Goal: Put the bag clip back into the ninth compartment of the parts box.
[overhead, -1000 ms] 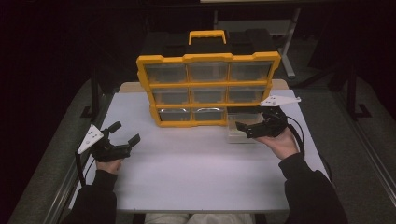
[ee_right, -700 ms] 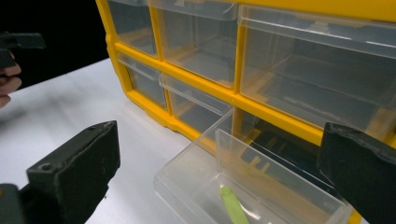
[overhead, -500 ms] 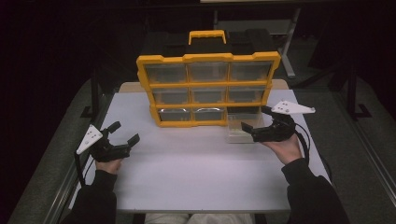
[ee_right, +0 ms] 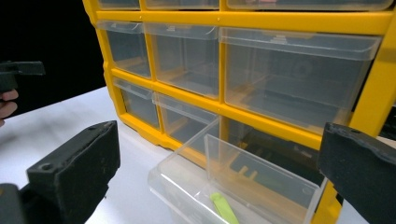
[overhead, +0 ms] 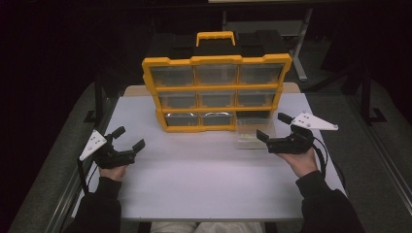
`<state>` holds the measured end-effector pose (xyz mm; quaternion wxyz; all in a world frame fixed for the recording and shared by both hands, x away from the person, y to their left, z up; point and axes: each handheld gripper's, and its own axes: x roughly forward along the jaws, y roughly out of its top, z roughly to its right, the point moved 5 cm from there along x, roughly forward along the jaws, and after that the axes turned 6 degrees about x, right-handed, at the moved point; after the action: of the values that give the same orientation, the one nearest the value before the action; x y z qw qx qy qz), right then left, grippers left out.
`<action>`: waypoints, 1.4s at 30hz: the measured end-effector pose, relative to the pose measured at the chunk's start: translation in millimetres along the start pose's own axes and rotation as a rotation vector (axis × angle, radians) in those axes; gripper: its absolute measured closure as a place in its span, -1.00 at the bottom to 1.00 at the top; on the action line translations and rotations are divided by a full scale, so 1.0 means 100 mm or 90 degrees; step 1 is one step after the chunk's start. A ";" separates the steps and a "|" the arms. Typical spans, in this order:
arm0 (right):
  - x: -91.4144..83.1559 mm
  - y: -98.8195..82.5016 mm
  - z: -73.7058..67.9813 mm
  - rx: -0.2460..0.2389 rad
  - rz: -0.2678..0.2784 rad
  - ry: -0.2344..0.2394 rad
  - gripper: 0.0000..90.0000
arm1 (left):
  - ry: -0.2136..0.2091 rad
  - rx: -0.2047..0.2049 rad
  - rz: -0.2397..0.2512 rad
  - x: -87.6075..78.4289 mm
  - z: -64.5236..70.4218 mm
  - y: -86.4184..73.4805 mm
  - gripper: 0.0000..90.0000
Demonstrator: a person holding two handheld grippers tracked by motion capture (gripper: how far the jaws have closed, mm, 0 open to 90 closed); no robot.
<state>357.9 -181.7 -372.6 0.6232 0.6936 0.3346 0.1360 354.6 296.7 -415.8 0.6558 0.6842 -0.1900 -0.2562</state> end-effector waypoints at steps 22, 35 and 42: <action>-0.20 -0.42 0.15 0.016 0.032 -0.052 -1.00 | 0.003 0.003 0.001 -0.01 0.01 0.01 -0.99; -0.32 -0.59 0.16 0.009 0.051 -0.070 -1.00 | -0.001 0.005 -0.002 -0.01 0.02 0.00 -0.99; -0.33 -0.67 0.22 0.027 0.038 -0.091 -1.00 | -0.003 0.005 -0.002 0.01 0.02 0.00 -0.99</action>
<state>327.2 -219.1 -432.8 0.6262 0.7243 0.2717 0.0975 353.8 294.6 -416.2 0.6524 0.6862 -0.1918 -0.2583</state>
